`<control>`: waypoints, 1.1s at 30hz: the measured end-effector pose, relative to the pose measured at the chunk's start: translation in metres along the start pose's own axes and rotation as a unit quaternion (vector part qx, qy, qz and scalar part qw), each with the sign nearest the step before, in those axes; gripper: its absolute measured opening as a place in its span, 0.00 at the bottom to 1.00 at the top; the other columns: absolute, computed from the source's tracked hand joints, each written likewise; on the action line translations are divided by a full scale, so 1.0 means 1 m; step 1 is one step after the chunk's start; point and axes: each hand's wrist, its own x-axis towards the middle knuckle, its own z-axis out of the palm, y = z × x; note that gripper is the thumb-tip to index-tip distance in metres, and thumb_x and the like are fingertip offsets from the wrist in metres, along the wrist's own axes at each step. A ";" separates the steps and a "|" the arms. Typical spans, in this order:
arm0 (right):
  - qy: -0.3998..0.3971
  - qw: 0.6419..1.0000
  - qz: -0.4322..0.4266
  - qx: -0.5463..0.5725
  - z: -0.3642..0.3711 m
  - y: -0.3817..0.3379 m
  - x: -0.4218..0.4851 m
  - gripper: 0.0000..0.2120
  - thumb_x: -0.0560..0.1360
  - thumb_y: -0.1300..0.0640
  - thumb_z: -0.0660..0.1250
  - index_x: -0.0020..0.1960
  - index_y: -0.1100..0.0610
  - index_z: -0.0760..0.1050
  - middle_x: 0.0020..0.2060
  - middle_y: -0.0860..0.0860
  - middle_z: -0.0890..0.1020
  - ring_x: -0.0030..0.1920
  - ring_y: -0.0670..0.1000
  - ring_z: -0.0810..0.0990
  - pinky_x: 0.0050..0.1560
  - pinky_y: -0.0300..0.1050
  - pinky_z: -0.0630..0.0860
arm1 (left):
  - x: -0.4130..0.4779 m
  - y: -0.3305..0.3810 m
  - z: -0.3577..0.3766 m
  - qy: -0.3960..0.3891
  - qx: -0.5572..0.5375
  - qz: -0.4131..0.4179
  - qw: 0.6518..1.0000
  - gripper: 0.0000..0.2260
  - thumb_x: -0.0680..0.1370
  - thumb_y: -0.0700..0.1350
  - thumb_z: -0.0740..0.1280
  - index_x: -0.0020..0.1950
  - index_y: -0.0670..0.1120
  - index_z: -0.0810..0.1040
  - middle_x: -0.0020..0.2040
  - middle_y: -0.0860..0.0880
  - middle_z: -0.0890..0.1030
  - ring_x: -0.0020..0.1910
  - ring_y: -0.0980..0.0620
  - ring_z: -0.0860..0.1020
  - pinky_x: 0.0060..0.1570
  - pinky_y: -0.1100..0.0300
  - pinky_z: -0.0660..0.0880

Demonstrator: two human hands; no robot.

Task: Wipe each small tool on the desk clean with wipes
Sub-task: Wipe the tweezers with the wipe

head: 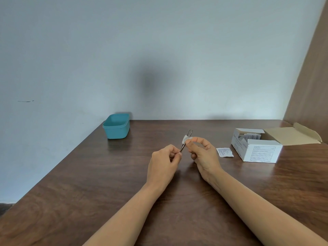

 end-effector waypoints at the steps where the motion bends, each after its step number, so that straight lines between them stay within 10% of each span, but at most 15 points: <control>1: -0.004 1.000 0.002 0.002 0.000 0.000 0.001 0.05 0.70 0.63 0.73 0.42 0.56 0.78 0.33 0.48 0.82 0.34 0.44 0.73 0.34 0.37 0.67 | 0.000 0.000 0.000 -0.001 0.002 0.003 1.000 0.03 0.75 0.47 0.69 0.41 0.53 0.80 0.32 0.58 0.80 0.36 0.60 0.79 0.42 0.53 0.79; 25: -0.116 0.971 0.007 -0.209 -0.003 0.001 0.004 0.05 0.70 0.58 0.74 0.38 0.59 0.82 0.32 0.53 0.78 0.32 0.44 0.70 0.35 0.36 0.67 | 0.003 -0.005 -0.002 -0.002 -0.016 0.031 0.999 0.02 0.75 0.42 0.70 0.44 0.47 0.82 0.33 0.59 0.79 0.37 0.65 0.78 0.39 0.68 0.74; 33: -0.030 0.987 -0.074 -0.143 0.002 0.005 -0.004 0.12 0.74 0.61 0.70 0.31 0.57 0.77 0.21 0.42 0.71 0.25 0.40 0.67 0.30 0.31 0.66 | 0.004 -0.001 0.001 -0.037 -0.019 0.036 0.998 0.03 0.75 0.43 0.70 0.43 0.46 0.80 0.34 0.51 0.82 0.35 0.54 0.78 0.39 0.61 0.75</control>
